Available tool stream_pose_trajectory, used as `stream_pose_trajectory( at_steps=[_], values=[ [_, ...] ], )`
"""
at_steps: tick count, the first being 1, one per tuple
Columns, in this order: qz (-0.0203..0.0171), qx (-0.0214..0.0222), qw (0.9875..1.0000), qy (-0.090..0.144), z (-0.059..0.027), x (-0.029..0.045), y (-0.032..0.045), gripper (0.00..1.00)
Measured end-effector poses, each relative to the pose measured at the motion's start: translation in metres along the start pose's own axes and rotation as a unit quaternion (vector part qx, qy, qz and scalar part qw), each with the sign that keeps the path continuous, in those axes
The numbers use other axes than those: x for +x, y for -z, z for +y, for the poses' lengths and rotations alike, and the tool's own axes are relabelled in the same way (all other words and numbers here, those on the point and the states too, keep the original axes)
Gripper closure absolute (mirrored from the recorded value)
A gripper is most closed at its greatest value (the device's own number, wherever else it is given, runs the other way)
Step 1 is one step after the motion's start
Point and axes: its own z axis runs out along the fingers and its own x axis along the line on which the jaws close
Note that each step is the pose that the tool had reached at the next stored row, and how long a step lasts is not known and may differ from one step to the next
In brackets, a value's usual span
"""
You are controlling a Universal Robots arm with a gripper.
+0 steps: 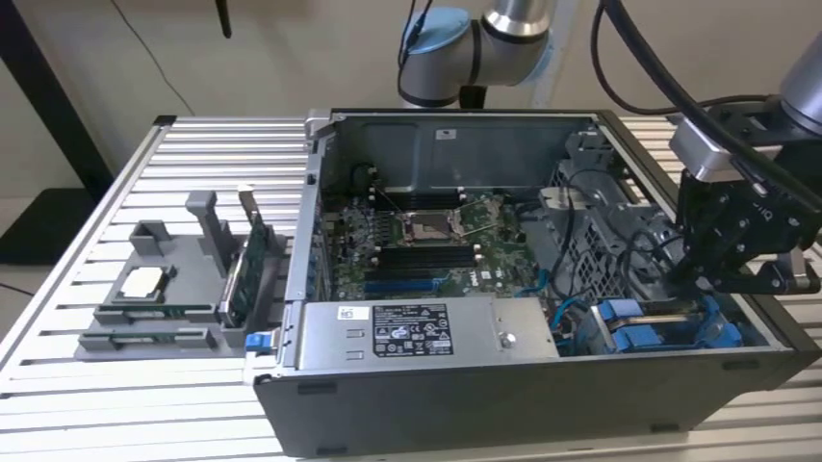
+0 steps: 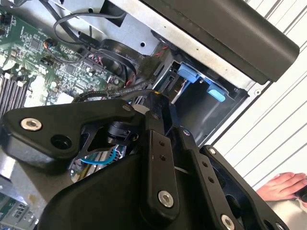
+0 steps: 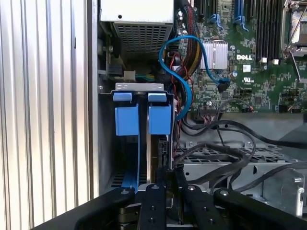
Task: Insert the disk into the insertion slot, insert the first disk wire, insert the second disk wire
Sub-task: 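Insert the first disk wire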
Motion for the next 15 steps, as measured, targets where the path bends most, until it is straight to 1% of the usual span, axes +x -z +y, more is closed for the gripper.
stream_pose_trajectory(
  at_steps=[4,15],
  values=[
    [-0.0001,-0.0004,1.0,0.0,-0.0031,0.0003,-0.003,0.81],
    [0.0001,-0.0004,1.0,0.0,-0.0045,0.0007,-0.0105,0.81]
  ],
)
